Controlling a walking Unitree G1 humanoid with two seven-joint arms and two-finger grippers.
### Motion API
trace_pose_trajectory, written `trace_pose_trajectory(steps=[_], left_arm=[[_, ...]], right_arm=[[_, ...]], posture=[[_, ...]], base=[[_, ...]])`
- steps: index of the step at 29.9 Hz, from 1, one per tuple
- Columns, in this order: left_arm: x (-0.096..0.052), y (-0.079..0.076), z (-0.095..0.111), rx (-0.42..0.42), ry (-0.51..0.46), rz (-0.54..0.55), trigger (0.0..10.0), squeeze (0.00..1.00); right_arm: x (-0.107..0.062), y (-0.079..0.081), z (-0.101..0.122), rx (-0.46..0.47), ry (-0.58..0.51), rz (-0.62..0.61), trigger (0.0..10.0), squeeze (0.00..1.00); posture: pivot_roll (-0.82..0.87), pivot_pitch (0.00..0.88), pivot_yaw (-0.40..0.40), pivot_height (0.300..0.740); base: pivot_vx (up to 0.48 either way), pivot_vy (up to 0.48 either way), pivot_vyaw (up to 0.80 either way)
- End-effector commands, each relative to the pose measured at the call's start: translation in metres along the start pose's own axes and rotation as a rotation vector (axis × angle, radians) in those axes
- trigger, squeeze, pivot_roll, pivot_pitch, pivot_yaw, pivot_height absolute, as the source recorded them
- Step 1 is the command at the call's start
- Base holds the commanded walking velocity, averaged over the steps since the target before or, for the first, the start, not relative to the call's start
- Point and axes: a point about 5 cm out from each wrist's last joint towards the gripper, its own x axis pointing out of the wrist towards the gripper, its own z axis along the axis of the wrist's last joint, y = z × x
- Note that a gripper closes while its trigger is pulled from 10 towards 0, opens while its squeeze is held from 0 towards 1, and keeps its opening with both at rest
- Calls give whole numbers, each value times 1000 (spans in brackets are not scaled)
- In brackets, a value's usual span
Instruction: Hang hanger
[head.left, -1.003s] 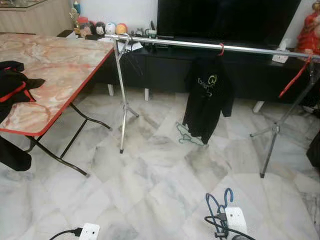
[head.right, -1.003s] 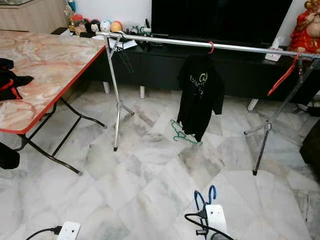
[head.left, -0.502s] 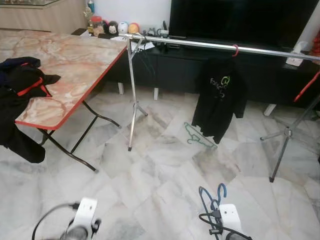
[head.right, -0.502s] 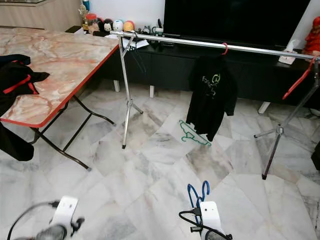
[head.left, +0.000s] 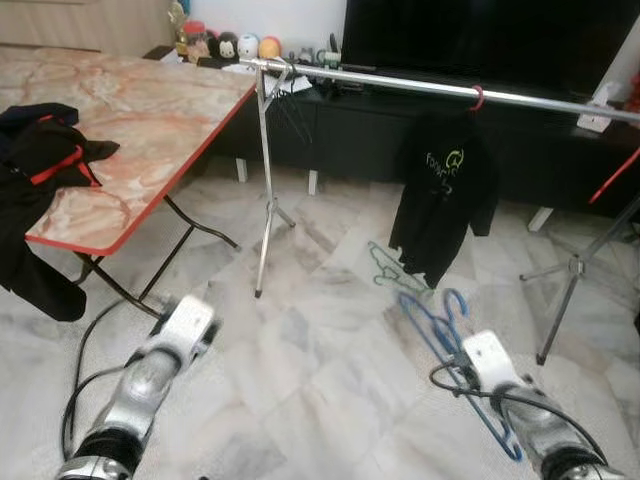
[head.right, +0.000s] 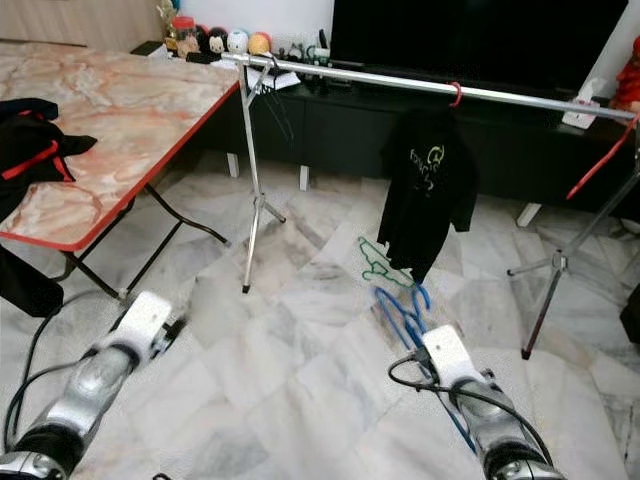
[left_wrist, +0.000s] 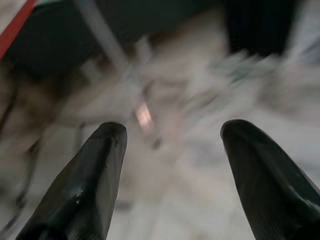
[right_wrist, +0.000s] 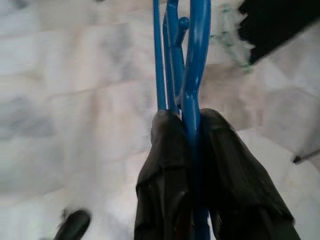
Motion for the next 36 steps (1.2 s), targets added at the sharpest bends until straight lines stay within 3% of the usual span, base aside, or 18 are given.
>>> trace_pose_trajectory(steps=[1,3,9,14,25,33,36], left_arm=[[-1,-13,5,-14,-15,-130,10000,0],[-1,-30,19,-4,-58,-298,10000,0],[-13,-57,30,-14,-69,-596,10000,0],[-20,-66,34,-26,-57,-733,10000,0],[-19,-84,48,-17,-73,-907,10000,0],[-17,-97,56,-34,-100,-1032,10000,0],[-17,-100,55,-3,-86,-1070,10000,0]], right_arm=[[-3,-4,0,-50,0,51,10000,0],[-6,-7,6,-120,-11,121,10000,0],[-10,-9,17,-233,-37,250,10000,0],[-12,-1,32,-297,-98,386,10000,0],[-26,11,51,-480,-142,549,10000,0],[-30,17,62,-530,-168,559,10000,0],[-31,20,65,-534,-181,563,10000,0]], posture=[[-11,0,-59,740],[-14,0,-57,740],[-19,0,-52,740],[-23,0,-44,740],[-29,0,-29,740],[-35,0,-16,740],[-37,0,-12,740]], base=[[0,0,0],[0,0,0],[0,0,0],[0,0,0],[0,0,0],[0,0,0],[0,0,0]])
